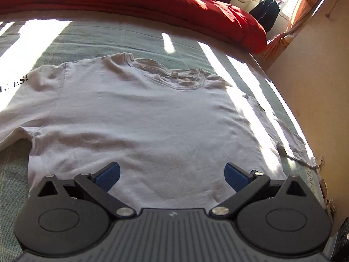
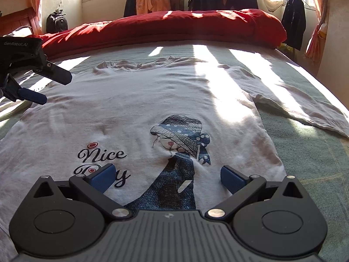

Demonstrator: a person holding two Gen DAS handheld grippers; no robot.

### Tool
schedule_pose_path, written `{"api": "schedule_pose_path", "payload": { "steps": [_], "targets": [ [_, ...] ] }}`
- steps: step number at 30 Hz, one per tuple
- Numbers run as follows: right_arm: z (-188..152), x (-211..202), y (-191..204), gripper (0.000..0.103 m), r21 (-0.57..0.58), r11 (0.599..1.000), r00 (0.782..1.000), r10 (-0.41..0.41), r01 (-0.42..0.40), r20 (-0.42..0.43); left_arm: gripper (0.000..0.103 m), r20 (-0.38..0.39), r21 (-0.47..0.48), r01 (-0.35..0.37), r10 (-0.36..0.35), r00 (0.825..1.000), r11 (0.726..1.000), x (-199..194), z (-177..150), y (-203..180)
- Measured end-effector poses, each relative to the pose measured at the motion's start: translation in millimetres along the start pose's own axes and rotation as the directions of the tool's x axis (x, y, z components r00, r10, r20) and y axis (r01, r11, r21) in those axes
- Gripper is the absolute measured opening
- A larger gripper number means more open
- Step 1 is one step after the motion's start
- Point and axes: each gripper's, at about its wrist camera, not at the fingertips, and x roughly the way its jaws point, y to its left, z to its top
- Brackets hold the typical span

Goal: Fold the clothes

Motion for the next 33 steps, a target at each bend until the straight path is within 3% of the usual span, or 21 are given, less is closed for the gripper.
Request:
{"api": "schedule_pose_path", "payload": {
  "steps": [4,9,17,24,29,33],
  "targets": [
    [0.6,1.3,-3.8,0.103,0.012,1.0,1.0,0.014,-0.014,0.003,0.101,-0.037,-0.09,-0.009,0.005,0.999,0.996,25.7,15.7,22.3],
    [-0.6,3.3,-2.3,0.103,-0.016,1.0,1.0,0.021,-0.021,-0.007,0.101,-0.017,-0.081,-0.046,0.045,0.999,0.996,40.0,39.5,29.9],
    [-1.0,4.2,-1.6,0.103,-0.025,0.999,1.0,0.021,-0.021,-0.012,0.101,0.004,-0.144,-0.105,0.107,0.994,0.984,64.4,83.0,52.0],
    [6.4,-3.8,-5.0,0.103,0.028,0.999,1.0,0.031,-0.031,-0.003,0.101,0.018,-0.141,-0.071,0.074,0.997,0.987,18.7,74.1,42.8],
    [30.7,-34.2,-9.5,0.103,0.076,0.996,0.996,0.045,-0.051,0.072,0.101,-0.029,-0.116,-0.003,-0.001,1.0,0.993,-14.9,67.8,36.8],
    [58.7,-43.3,-16.2,0.103,0.082,0.979,0.981,0.18,-0.185,0.067,0.101,-0.083,-0.074,-0.021,0.015,0.996,0.997,-18.6,70.3,28.1]
  ]
}}
